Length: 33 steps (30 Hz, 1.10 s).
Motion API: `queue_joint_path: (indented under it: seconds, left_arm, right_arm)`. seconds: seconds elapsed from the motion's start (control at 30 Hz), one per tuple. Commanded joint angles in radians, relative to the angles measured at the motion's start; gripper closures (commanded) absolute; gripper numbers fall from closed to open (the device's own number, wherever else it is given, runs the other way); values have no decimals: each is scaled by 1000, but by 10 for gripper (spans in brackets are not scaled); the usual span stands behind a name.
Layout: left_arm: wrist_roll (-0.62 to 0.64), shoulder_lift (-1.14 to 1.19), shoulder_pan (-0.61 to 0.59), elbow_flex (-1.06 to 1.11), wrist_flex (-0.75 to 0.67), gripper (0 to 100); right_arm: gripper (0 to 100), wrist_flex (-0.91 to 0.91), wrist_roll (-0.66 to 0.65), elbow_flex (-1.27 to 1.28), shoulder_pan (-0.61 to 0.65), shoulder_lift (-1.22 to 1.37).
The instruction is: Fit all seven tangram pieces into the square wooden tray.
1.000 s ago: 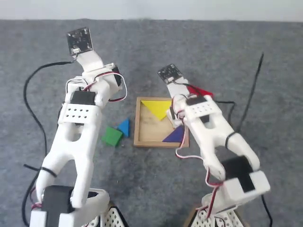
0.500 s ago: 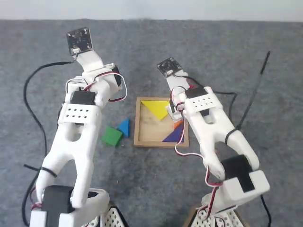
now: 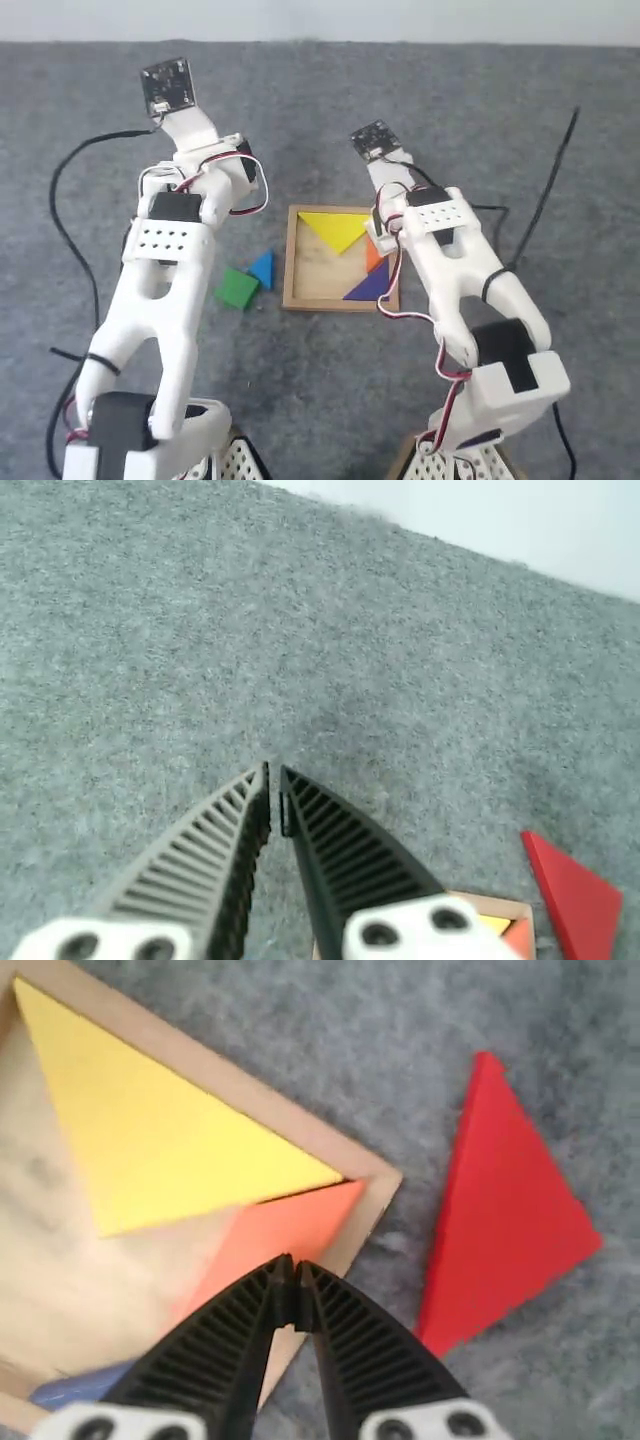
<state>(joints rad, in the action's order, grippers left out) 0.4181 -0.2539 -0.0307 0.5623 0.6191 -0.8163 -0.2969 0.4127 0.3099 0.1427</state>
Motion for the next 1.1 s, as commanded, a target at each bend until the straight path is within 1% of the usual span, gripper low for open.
queue_joint_path:
  seconds: [0.0,0.27,0.43,0.5,0.6,0.67,0.77,0.9,1.07]
  left_arm:
    - [-5,-52,6,-2,-23,984]
    - [-5,-52,6,-2,-23,984]
    - [-6,-52,6,-2,-23,984]
    - [-6,-52,6,-2,-23,984]
    - [-6,-52,6,-2,-23,984]
    - [-5,-52,5,-2,-23,984]
    - [-3,-52,3,-2,-23,984]
    - [-3,-52,2,-2,-23,984]
    - [-5,-52,2,-2,-23,984]
  right_arm:
    - [992,-7,-31,-31,10,-4]
    - [992,-5,-34,-38,-1,-12]
    - [992,-42,-31,-63,-35,-97]
    - [992,-58,-29,-52,-4,-134]
    - [992,-51,-35,-12,84,-148]
    - [992,-27,-37,12,147,-127]
    - [992,7,-37,18,191,-54]
    - [992,-18,-38,-29,166,13]
    - [992,-96,-38,-87,119,15]
